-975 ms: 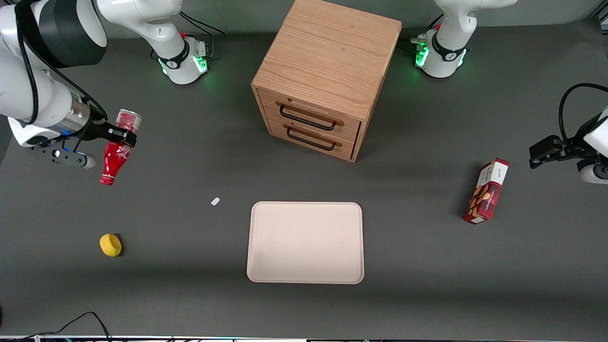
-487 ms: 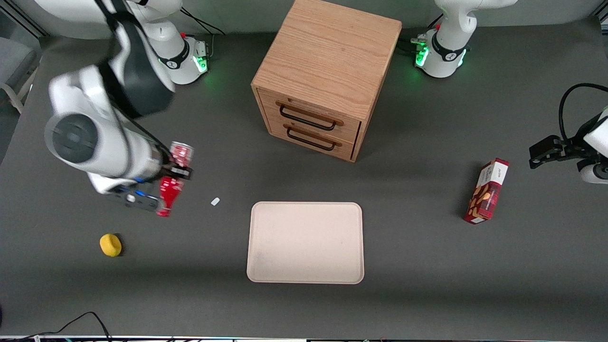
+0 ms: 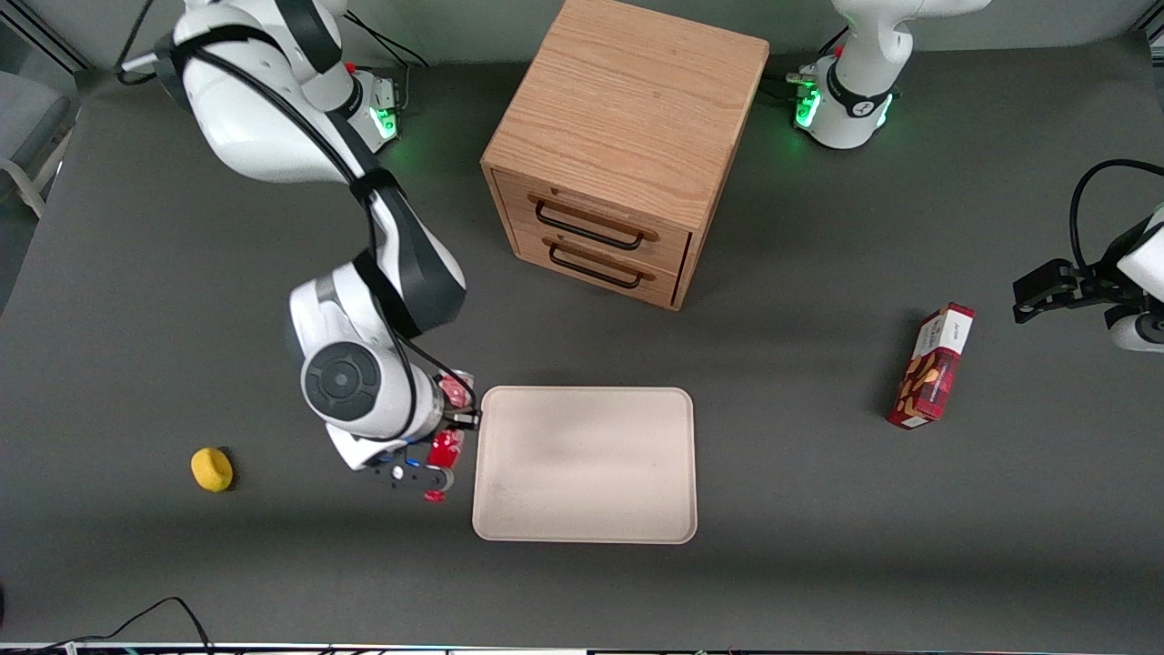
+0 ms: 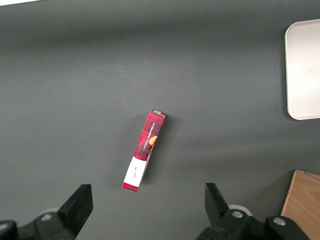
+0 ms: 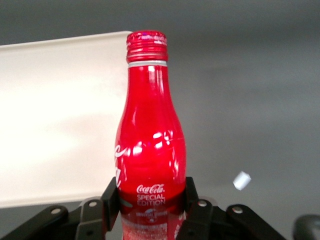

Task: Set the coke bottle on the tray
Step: 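Carry the held bottle over the cream tray and lower it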

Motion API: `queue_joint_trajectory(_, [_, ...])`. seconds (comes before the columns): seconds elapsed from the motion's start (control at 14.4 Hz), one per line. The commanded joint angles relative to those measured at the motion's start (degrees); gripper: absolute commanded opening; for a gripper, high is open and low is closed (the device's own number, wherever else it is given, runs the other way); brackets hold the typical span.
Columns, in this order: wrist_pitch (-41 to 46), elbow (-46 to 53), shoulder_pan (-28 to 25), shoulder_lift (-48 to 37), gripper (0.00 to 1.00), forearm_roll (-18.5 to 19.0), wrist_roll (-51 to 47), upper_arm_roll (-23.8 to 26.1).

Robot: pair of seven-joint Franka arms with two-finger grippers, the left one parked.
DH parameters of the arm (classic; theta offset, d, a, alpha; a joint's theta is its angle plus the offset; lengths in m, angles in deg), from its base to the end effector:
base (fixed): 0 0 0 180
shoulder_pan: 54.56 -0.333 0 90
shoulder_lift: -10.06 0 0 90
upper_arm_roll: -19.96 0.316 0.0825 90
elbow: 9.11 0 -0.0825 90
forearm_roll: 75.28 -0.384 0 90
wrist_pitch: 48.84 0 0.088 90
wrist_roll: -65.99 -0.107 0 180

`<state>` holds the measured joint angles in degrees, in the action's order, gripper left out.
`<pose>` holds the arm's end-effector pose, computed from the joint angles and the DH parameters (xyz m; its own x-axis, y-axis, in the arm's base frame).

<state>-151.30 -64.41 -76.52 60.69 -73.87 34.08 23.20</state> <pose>0.7041 0.3115 0.3320 0.9896 -0.1303 -0.0611 -0.1296 -0.9915 0.0145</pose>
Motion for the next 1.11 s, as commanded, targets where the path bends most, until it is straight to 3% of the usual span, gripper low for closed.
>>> queue_joint_trajectory(0.0, [-2.65, 4.15, -0.98, 3.68, 0.0, 0.34, 5.08, -1.22])
queue_joint_trajectory(0.14, [-4.67, 4.15, -1.16, 5.87, 0.0, 0.34, 8.61, -1.31])
queue_joint_trajectory(1.04, [-14.52, 4.06, -3.88, 13.18, 0.0, 1.74, 7.65, -2.71])
